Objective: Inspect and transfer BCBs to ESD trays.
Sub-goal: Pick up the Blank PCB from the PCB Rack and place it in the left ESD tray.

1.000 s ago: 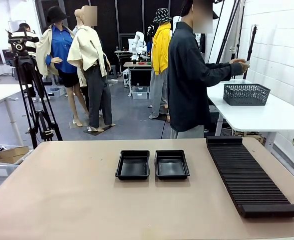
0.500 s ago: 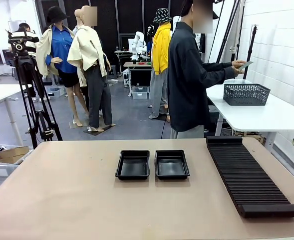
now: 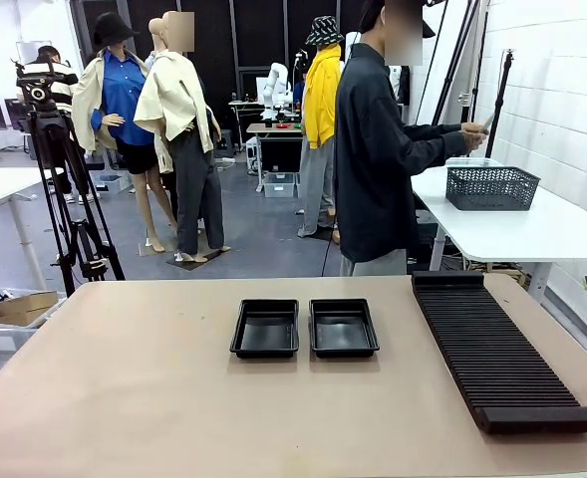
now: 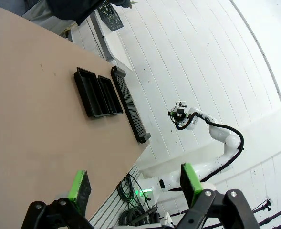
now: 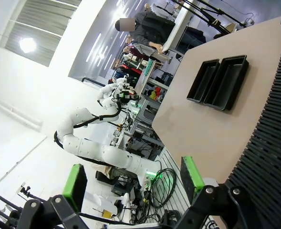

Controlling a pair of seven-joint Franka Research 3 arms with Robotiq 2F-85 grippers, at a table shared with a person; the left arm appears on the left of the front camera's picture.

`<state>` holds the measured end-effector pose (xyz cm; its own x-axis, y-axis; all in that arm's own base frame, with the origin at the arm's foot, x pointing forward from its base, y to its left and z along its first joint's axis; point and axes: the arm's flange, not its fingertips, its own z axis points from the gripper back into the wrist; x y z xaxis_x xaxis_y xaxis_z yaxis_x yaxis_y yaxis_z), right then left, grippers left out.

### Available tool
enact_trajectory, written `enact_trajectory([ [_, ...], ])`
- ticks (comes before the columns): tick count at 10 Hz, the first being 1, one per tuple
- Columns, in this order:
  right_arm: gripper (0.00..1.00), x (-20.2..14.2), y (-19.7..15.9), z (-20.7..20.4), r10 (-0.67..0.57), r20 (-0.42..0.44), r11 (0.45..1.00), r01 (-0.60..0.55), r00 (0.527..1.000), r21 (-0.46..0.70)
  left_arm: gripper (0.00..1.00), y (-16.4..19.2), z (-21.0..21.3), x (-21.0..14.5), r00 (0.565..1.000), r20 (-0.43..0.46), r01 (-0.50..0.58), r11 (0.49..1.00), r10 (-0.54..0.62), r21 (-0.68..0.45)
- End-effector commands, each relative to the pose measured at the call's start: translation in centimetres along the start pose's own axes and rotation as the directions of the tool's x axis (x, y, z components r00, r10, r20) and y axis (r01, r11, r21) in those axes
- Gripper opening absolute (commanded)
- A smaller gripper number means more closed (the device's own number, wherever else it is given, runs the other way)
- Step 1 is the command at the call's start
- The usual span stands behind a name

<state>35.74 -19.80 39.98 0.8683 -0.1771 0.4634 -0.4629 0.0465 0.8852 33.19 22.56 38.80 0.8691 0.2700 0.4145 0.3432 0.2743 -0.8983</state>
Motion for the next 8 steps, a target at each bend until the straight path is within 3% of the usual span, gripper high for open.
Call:
enact_trajectory([
  [1,1.00,-0.06,-0.13,-0.04,-0.002,0.002,1.000,0.002,1.000,-0.005,1.00,-0.22,0.10,0.06,1.000,0.002,-0.004,1.000,0.004,0.006],
  [8,1.00,-0.06,-0.13,-0.04,-0.002,0.002,1.000,0.002,1.000,-0.005,1.00,-0.22,0.10,0.06,1.000,0.002,-0.004,1.000,0.004,0.006],
])
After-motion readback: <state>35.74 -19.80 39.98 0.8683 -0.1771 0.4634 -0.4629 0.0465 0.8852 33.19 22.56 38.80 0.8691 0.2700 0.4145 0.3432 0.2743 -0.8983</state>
